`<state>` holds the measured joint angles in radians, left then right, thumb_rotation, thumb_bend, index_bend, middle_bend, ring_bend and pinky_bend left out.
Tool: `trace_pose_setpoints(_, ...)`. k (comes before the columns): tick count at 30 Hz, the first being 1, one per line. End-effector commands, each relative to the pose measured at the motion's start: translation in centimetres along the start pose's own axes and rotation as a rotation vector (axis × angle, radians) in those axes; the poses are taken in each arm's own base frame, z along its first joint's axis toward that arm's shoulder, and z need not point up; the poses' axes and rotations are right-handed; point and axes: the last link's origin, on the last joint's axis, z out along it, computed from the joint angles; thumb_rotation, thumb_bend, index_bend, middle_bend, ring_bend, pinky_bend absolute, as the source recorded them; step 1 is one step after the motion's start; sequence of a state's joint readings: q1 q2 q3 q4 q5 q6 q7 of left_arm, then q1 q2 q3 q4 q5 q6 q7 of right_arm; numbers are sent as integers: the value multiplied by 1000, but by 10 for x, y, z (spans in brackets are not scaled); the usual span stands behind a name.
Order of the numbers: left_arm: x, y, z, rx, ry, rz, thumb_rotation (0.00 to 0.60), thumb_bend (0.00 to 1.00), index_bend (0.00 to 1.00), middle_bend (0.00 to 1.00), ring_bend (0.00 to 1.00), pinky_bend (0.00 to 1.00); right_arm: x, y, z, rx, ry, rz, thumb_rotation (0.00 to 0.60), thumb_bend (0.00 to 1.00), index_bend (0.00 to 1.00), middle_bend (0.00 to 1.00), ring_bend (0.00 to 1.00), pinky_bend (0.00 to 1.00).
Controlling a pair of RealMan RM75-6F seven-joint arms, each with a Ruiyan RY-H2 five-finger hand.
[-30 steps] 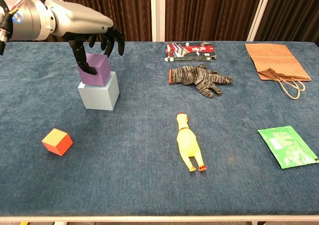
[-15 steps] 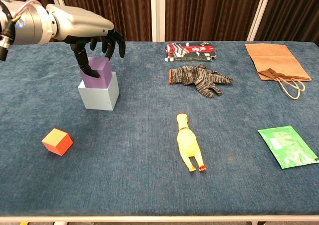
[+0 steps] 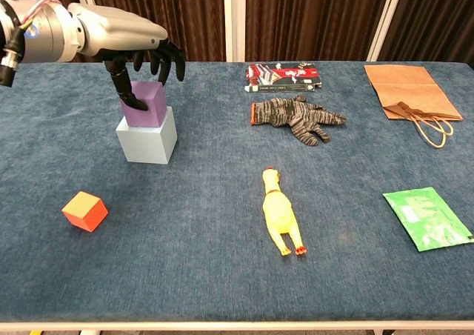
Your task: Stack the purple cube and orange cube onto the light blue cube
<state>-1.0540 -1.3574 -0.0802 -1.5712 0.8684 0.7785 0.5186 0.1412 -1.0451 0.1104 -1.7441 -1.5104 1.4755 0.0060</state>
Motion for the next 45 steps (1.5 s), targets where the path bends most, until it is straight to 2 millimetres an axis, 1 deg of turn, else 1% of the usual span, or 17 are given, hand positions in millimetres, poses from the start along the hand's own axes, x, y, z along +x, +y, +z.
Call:
trace_pose_setpoints(1, 2, 0, -4, -6, 2, -7, 600, 213, 322, 446, 352, 385, 0, 0, 0, -1, 0, 0, 600, 230, 67, 6, 0, 0)
trace_pose_setpoints(4, 4, 0, -7, -8, 1, -6, 600, 196, 313, 428, 345, 380, 0, 0, -1, -2, -1, 0, 600, 230, 67, 6, 0, 0)
trace_pose_setpoints(9, 6, 0, -14, -7, 1, -8, 600, 190, 310, 426, 342, 378, 0, 0, -1, 1, 1, 4, 600, 230, 67, 6, 0, 0)
trace_pose_setpoints(13, 10, -6, -28, 11, 21, 11, 600, 190, 310, 425, 341, 380, 1, 1, -1, 0, 3, 9, 600, 231, 67, 6, 0, 0)
trace_pose_setpoints(16, 12, -20, -50, 65, 47, 35, 600, 190, 310, 426, 341, 386, 3, 2, -1, -3, 7, 17, 600, 230, 67, 6, 0, 0)
trace_pose_setpoints(19, 8, -38, -81, 145, 67, 24, 600, 190, 320, 427, 341, 390, 4, 3, -1, -4, 15, 24, 600, 230, 66, 7, 0, 0)
trace_pose_setpoints(21, -1, -49, -107, 203, 73, -9, 600, 190, 347, 436, 341, 393, 3, 3, -2, -2, 11, 22, 600, 230, 67, 7, 0, 0)
trace_pose_setpoints(25, -22, -57, -141, 255, 70, -50, 600, 190, 414, 495, 353, 415, 0, 2, -2, 2, -3, 12, 600, 230, 67, 7, 0, 0)
trace_pose_setpoints(28, -41, -54, -159, 257, 53, -70, 600, 190, 425, 524, 374, 431, -2, 1, -2, 0, -10, 5, 600, 230, 66, 7, 0, 0)
trace_pose_setpoints(32, -61, -44, -170, 210, 27, -65, 600, 190, 433, 528, 375, 435, -4, 0, -1, -4, -20, -2, 600, 231, 67, 6, 0, 0)
trace_pose_setpoints(37, -80, -26, -171, 102, 80, 19, 600, 191, 437, 540, 402, 473, -5, 0, 0, -7, -30, -6, 600, 230, 67, 6, 0, 0)
trace_pose_setpoints(39, -91, -17, -170, 29, 92, 49, 600, 192, 437, 545, 408, 479, -6, 0, 0, -8, -32, -6, 600, 230, 66, 6, 0, 0)
trace_pose_setpoints(45, -109, -3, -169, -129, 143, 71, 600, 196, 438, 552, 425, 492, -6, 1, 2, -14, -35, -6, 600, 230, 67, 6, 0, 0)
